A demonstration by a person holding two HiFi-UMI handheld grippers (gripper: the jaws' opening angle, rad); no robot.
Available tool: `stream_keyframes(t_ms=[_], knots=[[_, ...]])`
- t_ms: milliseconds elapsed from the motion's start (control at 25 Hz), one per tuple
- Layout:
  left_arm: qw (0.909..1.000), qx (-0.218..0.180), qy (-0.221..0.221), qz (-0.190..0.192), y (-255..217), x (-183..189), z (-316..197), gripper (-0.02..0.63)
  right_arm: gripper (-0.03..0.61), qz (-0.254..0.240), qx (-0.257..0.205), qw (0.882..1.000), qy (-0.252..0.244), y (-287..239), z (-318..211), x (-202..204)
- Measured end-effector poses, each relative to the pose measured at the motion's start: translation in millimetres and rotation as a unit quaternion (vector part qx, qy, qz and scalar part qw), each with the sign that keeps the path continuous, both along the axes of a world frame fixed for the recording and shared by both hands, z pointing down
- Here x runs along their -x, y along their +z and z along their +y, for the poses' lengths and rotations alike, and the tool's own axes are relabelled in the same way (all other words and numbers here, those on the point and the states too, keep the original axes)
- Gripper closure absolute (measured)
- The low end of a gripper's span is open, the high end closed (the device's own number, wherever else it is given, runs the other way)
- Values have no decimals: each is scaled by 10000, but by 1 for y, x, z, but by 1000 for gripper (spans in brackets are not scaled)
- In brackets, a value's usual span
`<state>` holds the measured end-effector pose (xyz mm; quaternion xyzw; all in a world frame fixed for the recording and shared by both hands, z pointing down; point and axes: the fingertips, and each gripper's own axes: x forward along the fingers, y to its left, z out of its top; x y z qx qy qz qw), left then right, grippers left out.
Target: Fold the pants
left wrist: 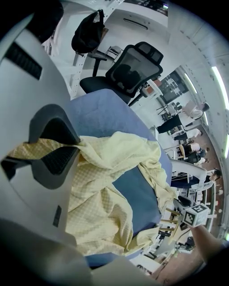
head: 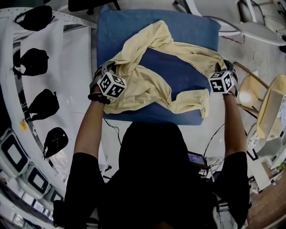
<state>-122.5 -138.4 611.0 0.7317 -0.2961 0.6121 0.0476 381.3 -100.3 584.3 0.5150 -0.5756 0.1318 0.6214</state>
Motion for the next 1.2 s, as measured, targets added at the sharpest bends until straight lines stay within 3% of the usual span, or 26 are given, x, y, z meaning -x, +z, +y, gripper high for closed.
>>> stream_keyframes(t_ms=[80,200,360,520,640,800,960,1200], knots=[[10000,18,-68,55,-1,-3,1,577,401,-285,-199,9994,-59,-7,-9,23],[9999,10,-129,112,-3,-1,4,578,402,-725,-405,9956,-433,-12,-22,78],[9996,12,-213,169,-4,-2,6,578,402,-1225,-59,9827,-1389,6,-24,173],[9995,24,-254,210,-6,-2,3,578,403,-1201,278,9767,-1755,31,-28,216],[9992,48,-294,267,-8,-1,5,578,426,-1118,452,9794,-1617,43,-32,214],[9994,91,-250,242,-6,1,7,578,544,-878,613,9817,-1575,48,-30,202],[9993,46,-327,198,-8,8,-1,578,551,-599,634,9832,-1602,39,-25,182],[9995,-44,-307,85,-14,14,-15,578,551,-37,652,9929,-999,27,-3,95]])
